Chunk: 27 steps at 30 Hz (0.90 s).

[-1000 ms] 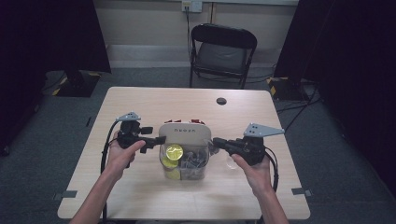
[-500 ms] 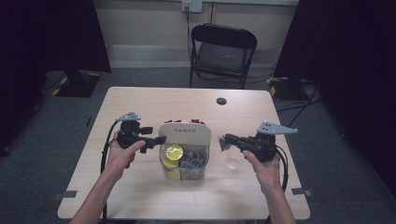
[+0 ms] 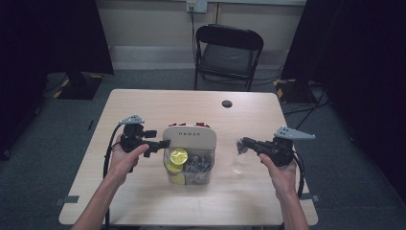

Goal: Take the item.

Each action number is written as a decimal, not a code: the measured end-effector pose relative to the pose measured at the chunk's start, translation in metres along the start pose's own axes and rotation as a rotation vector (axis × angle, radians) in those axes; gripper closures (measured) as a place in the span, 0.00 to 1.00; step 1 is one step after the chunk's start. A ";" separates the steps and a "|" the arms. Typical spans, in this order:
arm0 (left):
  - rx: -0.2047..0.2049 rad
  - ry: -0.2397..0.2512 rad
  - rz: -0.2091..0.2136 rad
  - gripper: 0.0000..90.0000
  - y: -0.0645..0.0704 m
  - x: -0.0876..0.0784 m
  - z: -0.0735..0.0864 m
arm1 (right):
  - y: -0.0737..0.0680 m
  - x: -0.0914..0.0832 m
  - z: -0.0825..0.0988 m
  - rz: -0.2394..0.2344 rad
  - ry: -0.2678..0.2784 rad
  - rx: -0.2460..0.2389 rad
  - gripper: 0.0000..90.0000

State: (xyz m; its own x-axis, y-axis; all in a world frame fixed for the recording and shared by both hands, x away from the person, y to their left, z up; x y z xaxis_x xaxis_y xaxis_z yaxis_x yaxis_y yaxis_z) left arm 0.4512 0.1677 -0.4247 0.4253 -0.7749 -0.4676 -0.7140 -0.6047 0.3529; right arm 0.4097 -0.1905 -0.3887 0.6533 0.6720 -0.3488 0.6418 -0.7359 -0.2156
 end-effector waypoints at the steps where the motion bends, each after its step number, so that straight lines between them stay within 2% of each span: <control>1: 0.000 0.000 0.000 0.18 0.000 0.000 0.000 | 0.002 -0.001 0.001 0.005 -0.003 0.004 1.00; 10: 0.002 -0.004 0.001 0.18 -0.001 0.000 0.000 | 0.010 0.001 0.010 0.053 -0.035 -0.010 1.00; 12: -0.007 0.001 0.008 0.18 0.000 0.000 0.000 | 0.013 0.002 0.012 0.055 -0.044 -0.011 1.00; 20: 0.001 -0.003 0.010 0.17 -0.001 0.000 0.000 | 0.019 0.011 0.025 0.077 -0.100 -0.004 1.00; 27: -0.003 0.001 0.008 0.17 -0.001 0.000 0.000 | 0.024 0.016 0.033 0.082 -0.122 0.003 1.00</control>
State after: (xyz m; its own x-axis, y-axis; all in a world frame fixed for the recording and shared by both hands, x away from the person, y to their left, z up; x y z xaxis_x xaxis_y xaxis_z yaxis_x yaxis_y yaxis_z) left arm 0.4517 0.1678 -0.4250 0.4201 -0.7796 -0.4644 -0.7154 -0.5994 0.3590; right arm 0.4224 -0.2002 -0.4294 0.6493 0.5949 -0.4738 0.5871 -0.7881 -0.1850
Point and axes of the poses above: each handheld gripper's, and its own axes: x roughly forward along the jaws, z roughly out of its underside, y roughly to its right, the point moved 6 cm from there along x, roughly forward along the jaws, and after that the axes turned 5 degrees about z, right-handed, at the moved point
